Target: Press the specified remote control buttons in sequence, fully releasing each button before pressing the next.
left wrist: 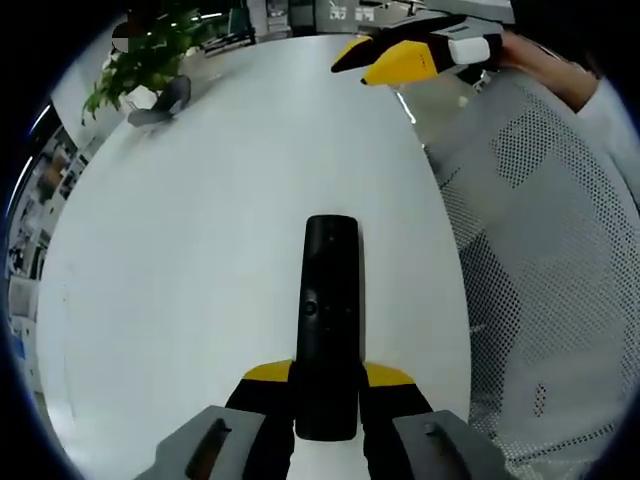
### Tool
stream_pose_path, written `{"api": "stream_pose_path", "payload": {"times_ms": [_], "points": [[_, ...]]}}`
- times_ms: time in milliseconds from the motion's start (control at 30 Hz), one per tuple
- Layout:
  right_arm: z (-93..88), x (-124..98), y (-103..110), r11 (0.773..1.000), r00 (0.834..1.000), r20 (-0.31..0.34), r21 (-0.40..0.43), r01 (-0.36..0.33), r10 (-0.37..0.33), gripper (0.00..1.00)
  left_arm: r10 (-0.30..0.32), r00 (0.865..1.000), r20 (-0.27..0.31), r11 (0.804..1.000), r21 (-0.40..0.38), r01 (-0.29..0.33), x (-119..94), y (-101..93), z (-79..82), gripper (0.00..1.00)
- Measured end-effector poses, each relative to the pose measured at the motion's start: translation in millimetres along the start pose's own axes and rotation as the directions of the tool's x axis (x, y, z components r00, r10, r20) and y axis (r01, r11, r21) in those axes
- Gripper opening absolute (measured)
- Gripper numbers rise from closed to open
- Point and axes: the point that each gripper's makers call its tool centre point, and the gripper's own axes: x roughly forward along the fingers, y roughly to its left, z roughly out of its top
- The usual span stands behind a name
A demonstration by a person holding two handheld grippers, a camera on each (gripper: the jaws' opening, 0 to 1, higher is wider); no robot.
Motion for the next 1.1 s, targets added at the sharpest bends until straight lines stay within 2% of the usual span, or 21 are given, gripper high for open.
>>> {"api": "stream_pose_path", "payload": {"times_ms": [567, 867, 1100], "points": [[-3.7, 1.5, 4.8, 1.0, 1.0, -0.018, -0.002, -0.023, 0.023, 0.26, -0.008, 1.0, -0.018, 1.0, 0.03, 0.008, -0.3, -21.1, -1.1, 0.23], [-4.6, 2.2, 6.8, 0.999, 0.999, -0.026, -0.004, -0.033, 0.033, 0.24, -0.011, 1.0, -0.001, 1.0, 0.019, 0.011, -0.5, -29.0, -1.2, 0.23], [-5.7, 2.5, 8.1, 0.999, 0.999, -0.033, -0.001, -0.042, 0.042, 0.23, -0.015, 1.0, -0.017, 0.999, 0.043, 0.015, 0.0, -37.6, -0.2, 0.23]]}}
